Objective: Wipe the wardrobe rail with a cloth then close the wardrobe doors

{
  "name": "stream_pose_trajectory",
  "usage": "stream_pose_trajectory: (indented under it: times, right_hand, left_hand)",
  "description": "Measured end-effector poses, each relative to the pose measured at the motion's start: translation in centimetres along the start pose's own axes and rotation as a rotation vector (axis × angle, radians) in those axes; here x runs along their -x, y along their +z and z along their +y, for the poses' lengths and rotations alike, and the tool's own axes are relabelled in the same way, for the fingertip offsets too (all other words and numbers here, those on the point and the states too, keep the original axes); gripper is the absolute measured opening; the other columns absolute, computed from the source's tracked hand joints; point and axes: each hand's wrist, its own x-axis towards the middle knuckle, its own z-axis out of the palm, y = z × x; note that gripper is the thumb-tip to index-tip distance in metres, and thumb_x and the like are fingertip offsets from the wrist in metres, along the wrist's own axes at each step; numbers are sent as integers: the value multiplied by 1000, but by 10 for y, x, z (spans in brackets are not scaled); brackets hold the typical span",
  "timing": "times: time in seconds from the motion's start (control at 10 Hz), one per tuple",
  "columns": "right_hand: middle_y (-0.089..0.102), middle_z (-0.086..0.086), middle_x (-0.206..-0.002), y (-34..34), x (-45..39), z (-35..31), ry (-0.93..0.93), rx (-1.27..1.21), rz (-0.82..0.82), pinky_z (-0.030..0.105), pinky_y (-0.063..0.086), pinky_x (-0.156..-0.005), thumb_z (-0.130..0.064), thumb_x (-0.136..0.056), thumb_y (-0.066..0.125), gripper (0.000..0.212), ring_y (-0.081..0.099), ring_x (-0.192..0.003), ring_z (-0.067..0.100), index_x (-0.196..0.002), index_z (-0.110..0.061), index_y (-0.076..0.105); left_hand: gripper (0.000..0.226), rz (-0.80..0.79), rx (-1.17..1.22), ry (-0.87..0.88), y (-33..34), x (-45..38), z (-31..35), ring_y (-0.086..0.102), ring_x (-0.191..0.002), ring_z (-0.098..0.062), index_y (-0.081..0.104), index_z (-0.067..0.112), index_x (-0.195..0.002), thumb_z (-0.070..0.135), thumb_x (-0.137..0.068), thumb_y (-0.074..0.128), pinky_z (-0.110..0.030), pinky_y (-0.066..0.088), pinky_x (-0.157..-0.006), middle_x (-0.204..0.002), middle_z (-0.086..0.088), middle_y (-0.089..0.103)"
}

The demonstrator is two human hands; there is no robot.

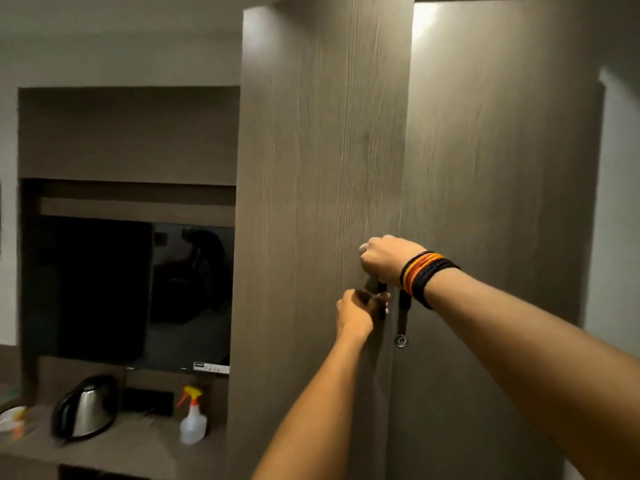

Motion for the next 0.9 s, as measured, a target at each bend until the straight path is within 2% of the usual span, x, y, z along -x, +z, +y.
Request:
stream_pose_trajectory:
  times: [0.1, 0.2, 0.3, 0.4, 0.5, 0.6, 0.7, 0.8, 0.9]
  right_hand:
    - [62, 11, -121, 19, -12, 10, -22, 18, -20, 42, 54, -89, -2, -92, 56, 24, 63, -112, 36, -112, -3, 69]
    - [61, 10, -120, 35, -23, 16, -17, 35, -17, 41, 53, -88, -5, -93, 55, 24, 63, -111, 34, -112, -4, 69]
    - [61, 7, -116, 53, -32, 21, -31, 64, 33, 41, 54, -88, -8, -94, 57, 21, 62, -108, 29, -110, -8, 70]
    - [59, 5, -114, 71, -40, 25, -33, 86, 44, 39, 54, -89, -10, -94, 60, 20, 60, -107, 25, -111, -11, 71]
    - [61, 4, -114, 80, -52, 35, -14, 57, 53, 41, 53, -88, -9, -90, 62, 20, 62, -106, 26, -106, -13, 73]
    - [62, 5, -115, 79, -52, 36, -6, 18, 49, 39, 52, -84, -7, -88, 63, 19, 63, -106, 29, -104, -12, 72]
    - [60, 7, -112, 81, -45, 32, 18, 3, 104, 40, 51, -78, -10, -90, 61, 17, 62, -104, 31, -103, -11, 72]
    - [61, 14, -125, 105, -24, 34, 112, -43, 392, 46, 56, -81, -10, -78, 75, 22, 59, -116, 36, -100, -12, 72]
    - [39, 18, -156, 135, 4, 29, 405, -219, 600, 53, 44, -106, -15, -69, 82, 69, 38, -144, 37, -134, -8, 57]
  left_hand:
    - [38, 35, 4, 16, 14, -14, -3, 73, -90, -25, 73, 11, -96, 47, -84, 76, -26, 51, -67, -91, -6, 79]
    - [39, 55, -51, 25, 24, -26, -6, 68, -100, -28, 71, 14, -100, 50, -85, 72, -33, 52, -77, -103, -9, 75]
    - [42, 87, -130, 33, 32, -38, -10, 60, -114, -32, 67, 14, -112, 50, -89, 68, -42, 52, -92, -119, -11, 67]
    - [35, 102, -213, 56, 39, -48, -15, 56, -118, -29, 62, 15, -121, 40, -97, 62, -43, 48, -95, -120, -8, 61]
    - [32, 134, -239, 81, 44, -55, -19, 58, -119, -29, 64, 19, -121, 41, -98, 60, -45, 49, -99, -122, -6, 63]
    - [30, 131, -248, 60, 43, -53, -16, 62, -115, -30, 65, 20, -116, 42, -97, 61, -47, 52, -96, -120, -7, 67]
    - [30, 109, -308, 90, 36, -45, -4, 62, -114, -32, 66, 17, -116, 40, -97, 63, -43, 50, -90, -119, -11, 68]
    - [20, 115, -637, 328, 28, -29, 1, 62, -114, -32, 64, 12, -117, 17, -98, 60, -40, 50, -85, -119, -11, 65]
    - [45, 222, -838, 664, 14, -25, -4, 53, -133, -36, 57, 7, -137, 7, -92, 56, -43, 47, -108, -143, -16, 57]
